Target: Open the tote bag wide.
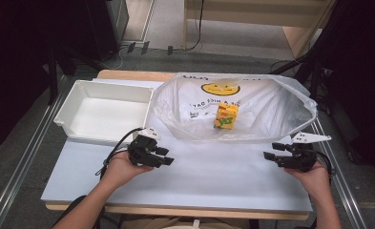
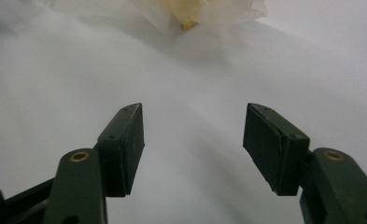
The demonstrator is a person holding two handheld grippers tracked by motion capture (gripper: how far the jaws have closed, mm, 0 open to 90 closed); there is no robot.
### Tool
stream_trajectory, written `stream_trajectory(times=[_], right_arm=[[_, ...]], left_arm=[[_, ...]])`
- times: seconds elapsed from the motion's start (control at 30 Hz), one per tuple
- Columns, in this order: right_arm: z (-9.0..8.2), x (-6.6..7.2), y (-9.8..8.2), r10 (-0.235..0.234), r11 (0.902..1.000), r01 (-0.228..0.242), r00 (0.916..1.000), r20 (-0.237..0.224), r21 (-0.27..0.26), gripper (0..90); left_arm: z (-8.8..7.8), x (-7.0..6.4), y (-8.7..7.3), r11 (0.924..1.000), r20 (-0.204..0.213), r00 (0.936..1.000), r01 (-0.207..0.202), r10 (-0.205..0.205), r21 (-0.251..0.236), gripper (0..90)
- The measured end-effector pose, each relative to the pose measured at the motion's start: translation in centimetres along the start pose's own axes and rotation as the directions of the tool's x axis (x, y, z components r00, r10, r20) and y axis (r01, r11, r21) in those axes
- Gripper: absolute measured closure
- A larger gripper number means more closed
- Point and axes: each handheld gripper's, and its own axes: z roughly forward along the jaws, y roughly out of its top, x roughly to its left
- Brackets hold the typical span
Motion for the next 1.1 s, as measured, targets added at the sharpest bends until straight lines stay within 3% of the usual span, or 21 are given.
stream_trajectory(times=[0.1, 0.17, 0.27, 0.43, 0.5, 0.83, 0.9, 1.1], right_arm=[[0.1, 0.3, 0.2, 0.002, 0.9999, -0.002, 1.0, 0.005, -0.011, 40.2], [0.1, 0.4, 0.4, 0.024, 0.9994, -0.025, 0.9992, 0.032, 0.026, 45.2], [0.1, 0.5, 0.4, 0.025, 0.9991, -0.026, 0.9988, 0.041, 0.033, 46.5], [0.0, 0.5, 0.4, 0.039, 0.9992, -0.039, 0.9989, 0.027, 0.001, 46.8], [0.1, 0.2, 0.4, 0.06, 0.9981, -0.06, 0.9982, -0.003, 0.017, 45.8], [0.2, 0.1, 0.2, 0.065, 0.9976, -0.065, 0.9979, 0.001, 0.026, 44.2], [-0.2, 0.1, 0.2, 0.071, 0.9974, -0.071, 0.9975, 0.006, 0.016, 44.2], [-1.0, -0.2, 0.7, 0.067, 0.9977, -0.067, 0.9976, -0.014, -0.001, 45.7]], left_arm=[[0.2, 0.2, 0.0, 1.0, -0.003, 1.0, 0.006, -0.006, 0.0, 52.2], [0.2, 0.3, 0.0, 1.0, -0.014, 0.9999, 0.003, -0.003, -0.006, 50.8], [0.2, 0.3, -0.1, 0.9998, -0.028, 0.9996, -0.006, 0.006, -0.016, 49.2], [0.2, 0.2, -0.1, 0.9991, -0.012, 0.9999, -0.011, 0.01, -0.042, 51.4], [0.3, 0.2, -0.1, 0.9994, -0.015, 0.9999, -0.007, 0.007, -0.034, 50.9], [0.5, 0.2, -0.1, 0.9999, -0.016, 0.9998, 0.009, -0.009, -0.012, 47.4], [0.4, 0.1, 0.1, 0.9998, 0.023, 0.9996, 0.016, -0.016, -0.011, 52.4], [-0.4, -0.4, 0.9, 0.9999, 0.038, 0.9992, 0.012, -0.012, -0.001, 63.7]])
